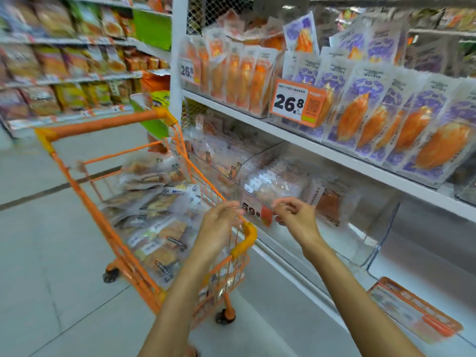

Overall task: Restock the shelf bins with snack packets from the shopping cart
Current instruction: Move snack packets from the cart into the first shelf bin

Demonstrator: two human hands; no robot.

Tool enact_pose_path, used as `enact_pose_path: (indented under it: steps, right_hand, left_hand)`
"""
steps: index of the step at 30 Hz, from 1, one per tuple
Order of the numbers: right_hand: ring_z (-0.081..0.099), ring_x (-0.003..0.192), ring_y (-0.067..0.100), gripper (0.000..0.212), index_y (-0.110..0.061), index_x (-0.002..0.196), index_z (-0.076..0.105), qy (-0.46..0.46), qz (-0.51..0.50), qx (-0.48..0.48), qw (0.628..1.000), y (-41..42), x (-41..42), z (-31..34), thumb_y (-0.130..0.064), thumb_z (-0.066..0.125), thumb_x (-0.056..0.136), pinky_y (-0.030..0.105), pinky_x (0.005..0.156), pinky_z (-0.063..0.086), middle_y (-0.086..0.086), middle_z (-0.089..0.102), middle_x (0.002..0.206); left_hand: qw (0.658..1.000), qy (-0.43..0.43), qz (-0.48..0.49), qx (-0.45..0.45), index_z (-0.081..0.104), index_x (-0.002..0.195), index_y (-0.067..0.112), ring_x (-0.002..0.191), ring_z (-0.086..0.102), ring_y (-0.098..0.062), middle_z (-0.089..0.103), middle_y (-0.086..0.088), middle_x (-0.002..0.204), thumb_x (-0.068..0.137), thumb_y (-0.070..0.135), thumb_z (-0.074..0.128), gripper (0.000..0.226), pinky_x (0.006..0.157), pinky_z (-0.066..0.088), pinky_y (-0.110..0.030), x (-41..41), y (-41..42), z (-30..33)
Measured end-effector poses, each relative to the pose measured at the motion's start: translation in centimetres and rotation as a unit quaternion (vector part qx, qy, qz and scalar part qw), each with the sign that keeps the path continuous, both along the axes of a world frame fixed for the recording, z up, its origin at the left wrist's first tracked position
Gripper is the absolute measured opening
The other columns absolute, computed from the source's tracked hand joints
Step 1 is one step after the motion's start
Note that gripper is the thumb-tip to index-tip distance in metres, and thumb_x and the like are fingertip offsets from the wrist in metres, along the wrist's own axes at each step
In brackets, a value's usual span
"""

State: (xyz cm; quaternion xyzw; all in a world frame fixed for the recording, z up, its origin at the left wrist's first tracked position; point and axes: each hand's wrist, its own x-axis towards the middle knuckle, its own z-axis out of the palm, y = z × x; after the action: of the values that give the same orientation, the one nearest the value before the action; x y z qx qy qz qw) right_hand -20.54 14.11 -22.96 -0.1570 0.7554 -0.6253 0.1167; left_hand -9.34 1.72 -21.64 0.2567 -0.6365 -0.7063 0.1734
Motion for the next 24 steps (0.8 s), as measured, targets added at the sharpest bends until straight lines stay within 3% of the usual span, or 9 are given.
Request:
enact_pose_path:
  steps: [4, 7, 9, 12, 15, 20, 24]
  right_hand:
    - [0.056, 0.063, 0.006, 0.018, -0.016, 0.08, 0.066, 0.047, 0.094, 0.034, 0.994, -4.6, 2.9, -0.6, 0.0, 0.061, 0.086, 0.015, 0.062, 0.045, 0.0, 0.061, 0.07]
    - [0.056, 0.075, 0.012, 0.016, -0.019, 0.091, 0.066, 0.111, 0.201, 0.104, 0.968, -8.5, 4.8, -1.5, -0.005, 0.057, 0.089, 0.025, 0.071, 0.047, -0.002, 0.06, 0.083]
    - [0.057, 0.095, 0.017, 0.023, -0.013, 0.114, 0.061, 0.158, 0.246, 0.154, 0.944, -11.0, 5.6, -2.7, -0.011, 0.057, 0.091, 0.031, 0.085, 0.047, 0.001, 0.061, 0.105]
    - [0.034, 0.137, 0.02, 0.064, -0.018, 0.146, 0.031, 0.138, 0.333, 0.238, 0.902, -13.5, 6.1, -4.3, -0.035, 0.061, 0.092, 0.037, 0.11, 0.034, 0.001, 0.036, 0.149]
    - [0.005, 0.148, 0.017, 0.075, -0.029, 0.153, 0.01, 0.147, 0.415, 0.313, 0.841, -14.0, 6.1, -5.9, -0.049, 0.051, 0.094, 0.042, 0.12, 0.012, -0.004, 0.006, 0.161]
    - [-0.005, 0.148, 0.014, 0.072, -0.035, 0.152, 0.006, 0.152, 0.435, 0.333, 0.822, -13.1, 5.5, -6.9, -0.053, 0.045, 0.095, 0.042, 0.12, 0.004, -0.006, -0.001, 0.161]
    - [0.007, 0.147, 0.013, 0.071, -0.037, 0.15, 0.019, 0.116, 0.427, 0.298, 0.846, -10.9, 5.3, -6.8, -0.051, 0.056, 0.09, 0.042, 0.12, 0.013, -0.009, 0.013, 0.159]
  left_hand:
    - [0.973, -0.043, 0.082, -0.211, 0.062, 0.102, 0.02, 0.092, 0.061, -0.018, 0.064, 0.004, 0.092, 0.094, 0.002, 0.048, 0.024, 0.075, 0.05, -0.026, 3.2, -4.5, -0.7]
    - [0.887, -0.148, 0.166, -0.405, 0.062, 0.117, 0.019, 0.107, 0.058, -0.021, 0.065, 0.0, 0.116, 0.089, 0.001, 0.048, 0.036, 0.074, 0.046, -0.032, 5.1, -8.2, -0.8]
    - [0.833, -0.223, 0.192, -0.469, 0.051, 0.134, 0.013, 0.126, 0.045, -0.029, 0.051, -0.009, 0.136, 0.085, 0.001, 0.053, 0.051, 0.091, 0.043, -0.04, 5.9, -10.5, -1.9]
    - [0.799, -0.337, 0.152, -0.475, 0.023, 0.15, 0.015, 0.145, 0.014, -0.027, 0.02, -0.009, 0.157, 0.089, 0.012, 0.054, 0.068, 0.116, 0.019, -0.044, 6.3, -12.5, -4.0]
    - [0.759, -0.382, 0.126, -0.513, 0.026, 0.15, 0.023, 0.145, 0.017, -0.024, 0.026, -0.003, 0.157, 0.094, 0.02, 0.045, 0.059, 0.117, 0.009, -0.042, 6.2, -12.7, -5.4]
    - [0.71, -0.41, 0.087, -0.566, 0.029, 0.149, 0.026, 0.137, 0.031, -0.026, 0.037, -0.002, 0.15, 0.097, 0.025, 0.039, 0.053, 0.113, 0.01, -0.041, 6.7, -11.5, -5.9]
    - [0.729, -0.415, 0.039, -0.543, 0.033, 0.147, 0.031, 0.131, 0.041, -0.024, 0.039, -0.003, 0.147, 0.099, 0.026, 0.037, 0.048, 0.107, 0.021, -0.035, 7.1, -10.6, -5.1]
